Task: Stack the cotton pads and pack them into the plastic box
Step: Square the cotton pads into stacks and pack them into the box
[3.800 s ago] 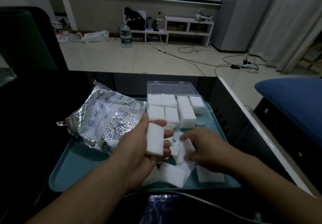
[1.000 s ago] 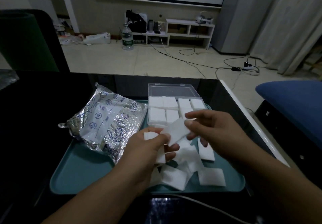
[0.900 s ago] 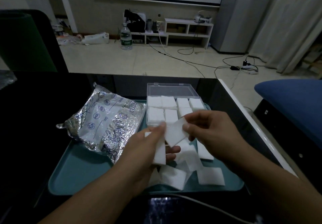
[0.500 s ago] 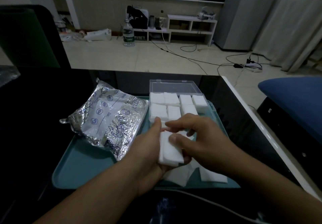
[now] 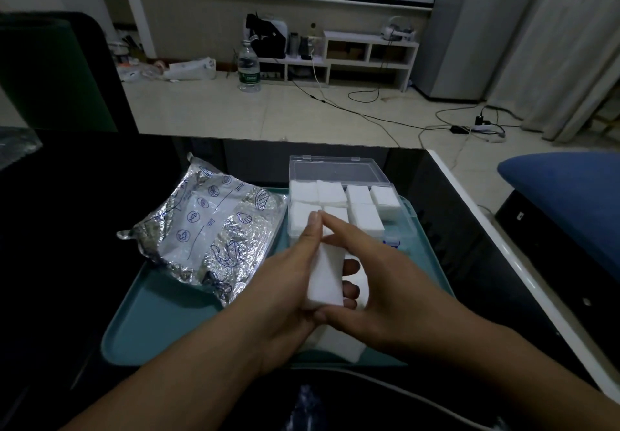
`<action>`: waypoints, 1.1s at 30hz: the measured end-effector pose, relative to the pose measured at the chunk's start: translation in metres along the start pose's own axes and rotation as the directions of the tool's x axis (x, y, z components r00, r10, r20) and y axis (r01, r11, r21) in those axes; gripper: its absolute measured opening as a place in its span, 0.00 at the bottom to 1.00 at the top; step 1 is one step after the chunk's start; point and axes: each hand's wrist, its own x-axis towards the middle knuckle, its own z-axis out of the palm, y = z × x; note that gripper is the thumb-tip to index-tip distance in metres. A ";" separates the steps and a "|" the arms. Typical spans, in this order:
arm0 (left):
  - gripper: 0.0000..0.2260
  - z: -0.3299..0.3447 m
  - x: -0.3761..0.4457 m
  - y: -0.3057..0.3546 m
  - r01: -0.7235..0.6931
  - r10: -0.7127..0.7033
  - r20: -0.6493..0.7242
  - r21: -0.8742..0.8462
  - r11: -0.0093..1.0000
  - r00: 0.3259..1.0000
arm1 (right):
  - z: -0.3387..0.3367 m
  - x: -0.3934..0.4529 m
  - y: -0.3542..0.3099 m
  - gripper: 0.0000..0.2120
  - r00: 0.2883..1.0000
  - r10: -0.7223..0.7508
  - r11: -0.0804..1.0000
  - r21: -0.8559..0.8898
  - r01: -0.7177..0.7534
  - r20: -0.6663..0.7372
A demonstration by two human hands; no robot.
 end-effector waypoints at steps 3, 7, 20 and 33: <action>0.20 -0.003 0.000 0.000 -0.012 0.006 0.106 0.059 0.998 0.994 | -0.002 0.000 0.001 0.50 1.000 0.028 0.995 0.101 -0.027 0.000; 0.12 -0.003 0.000 -0.005 -0.020 0.016 0.100 0.048 0.999 0.995 | -0.002 -0.002 0.004 0.55 0.999 0.028 0.999 0.022 -0.028 0.025; 0.07 0.002 -0.003 -0.009 -0.002 0.014 -0.074 0.150 0.989 0.997 | 0.012 -0.003 0.004 0.49 0.978 -0.201 0.932 -0.295 0.208 0.053; 0.05 0.001 -0.003 -0.005 -0.077 0.076 0.017 0.069 0.995 0.997 | 0.020 -0.002 0.004 0.46 0.985 -0.164 0.973 -0.174 0.152 -0.055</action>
